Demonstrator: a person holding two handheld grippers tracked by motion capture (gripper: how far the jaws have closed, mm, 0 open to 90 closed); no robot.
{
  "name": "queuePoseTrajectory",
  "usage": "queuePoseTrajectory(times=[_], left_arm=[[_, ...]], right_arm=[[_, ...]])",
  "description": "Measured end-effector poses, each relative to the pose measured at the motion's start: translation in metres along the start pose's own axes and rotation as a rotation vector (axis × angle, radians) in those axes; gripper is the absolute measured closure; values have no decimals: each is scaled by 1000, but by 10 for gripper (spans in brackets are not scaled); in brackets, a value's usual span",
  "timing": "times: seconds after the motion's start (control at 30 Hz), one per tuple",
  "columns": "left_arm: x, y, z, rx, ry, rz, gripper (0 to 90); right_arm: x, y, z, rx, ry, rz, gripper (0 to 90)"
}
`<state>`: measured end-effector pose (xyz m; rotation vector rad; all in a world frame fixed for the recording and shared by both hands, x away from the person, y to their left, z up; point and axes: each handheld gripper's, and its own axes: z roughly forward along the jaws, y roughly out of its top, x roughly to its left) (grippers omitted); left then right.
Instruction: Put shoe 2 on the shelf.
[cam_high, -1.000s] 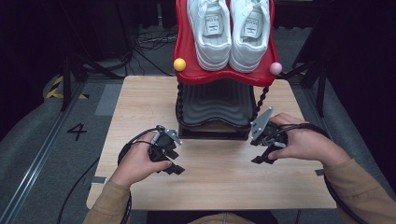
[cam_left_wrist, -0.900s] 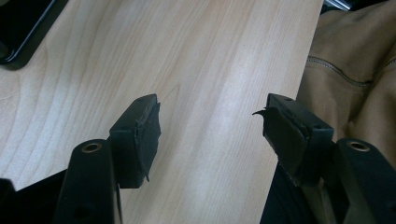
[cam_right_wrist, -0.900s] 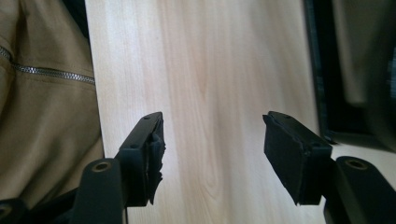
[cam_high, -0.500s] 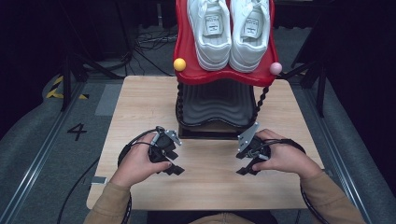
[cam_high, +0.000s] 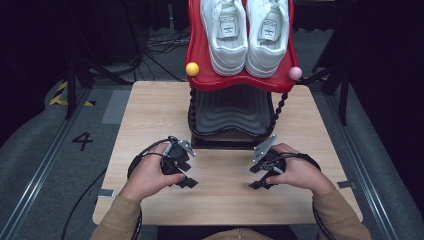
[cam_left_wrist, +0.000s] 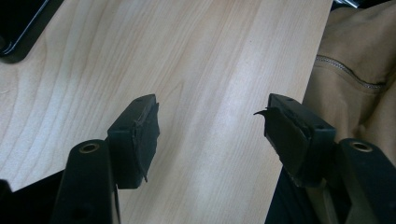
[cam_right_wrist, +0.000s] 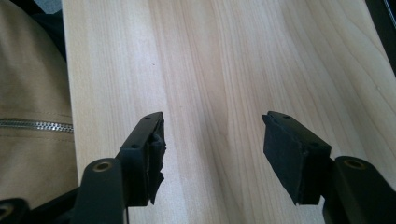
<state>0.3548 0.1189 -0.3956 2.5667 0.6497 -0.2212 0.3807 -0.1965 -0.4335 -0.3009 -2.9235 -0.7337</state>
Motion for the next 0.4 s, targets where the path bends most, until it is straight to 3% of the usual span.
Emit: queuePoseTrajectory(times=[0.1,0.2,0.4], left_arm=[[0,0,0,0,1,1,360],[0,1,1,-1,5,6,355],[2,1,-1,-18,25,3,328]], right_arm=[[-1,-1,0,2,-3,3,397],[-2,-7,3,12,-13,36,387],[-3,-10,-1,-11,-28,50,390]])
